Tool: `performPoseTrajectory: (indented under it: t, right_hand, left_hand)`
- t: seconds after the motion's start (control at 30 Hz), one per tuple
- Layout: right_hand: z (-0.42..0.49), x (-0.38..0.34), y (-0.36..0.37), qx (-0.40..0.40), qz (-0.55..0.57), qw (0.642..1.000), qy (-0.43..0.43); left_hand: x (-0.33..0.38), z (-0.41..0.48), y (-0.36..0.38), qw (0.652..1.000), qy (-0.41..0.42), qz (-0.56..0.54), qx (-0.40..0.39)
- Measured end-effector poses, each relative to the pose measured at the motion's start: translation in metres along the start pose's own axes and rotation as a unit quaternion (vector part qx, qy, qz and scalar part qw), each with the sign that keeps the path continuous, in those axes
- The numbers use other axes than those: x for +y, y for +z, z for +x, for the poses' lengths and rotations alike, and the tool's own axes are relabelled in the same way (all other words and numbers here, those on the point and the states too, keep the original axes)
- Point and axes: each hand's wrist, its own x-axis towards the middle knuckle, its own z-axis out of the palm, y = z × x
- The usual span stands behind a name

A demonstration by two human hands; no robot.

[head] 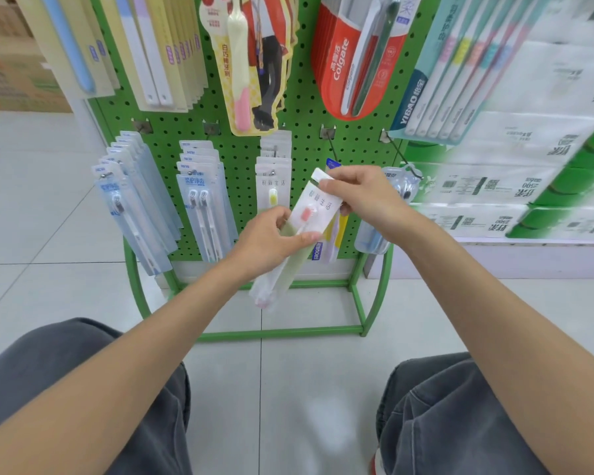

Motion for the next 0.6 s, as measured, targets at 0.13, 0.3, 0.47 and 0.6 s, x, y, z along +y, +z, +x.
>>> performPoseTrajectory:
  t: [0.13,0.3,0.47,0.6]
  right_hand:
    - [0.004,0.002,-0.004,0.076,-0.146,0.985,-0.059]
    - [0.01,-0.006,-0.001,0.12,-0.16,0.975,-0.094]
    - [0.025,-0.011,0.002,0.137,-0.138,0.979,-0.062]
    - [0.038,-0.015,0.004,0.149,-0.147,0.977,-0.052]
  left_hand:
    - [0.001,0.002,0.002,0.998,0.004,0.031,0.054]
    - [0.008,0.006,0.002,0.996,0.006,-0.014,0.082]
    - [0.008,0.019,-0.009,0.981,-0.042,-0.072,0.177]
    - [0.007,0.029,-0.015,0.978,-0.038,-0.067,0.196]
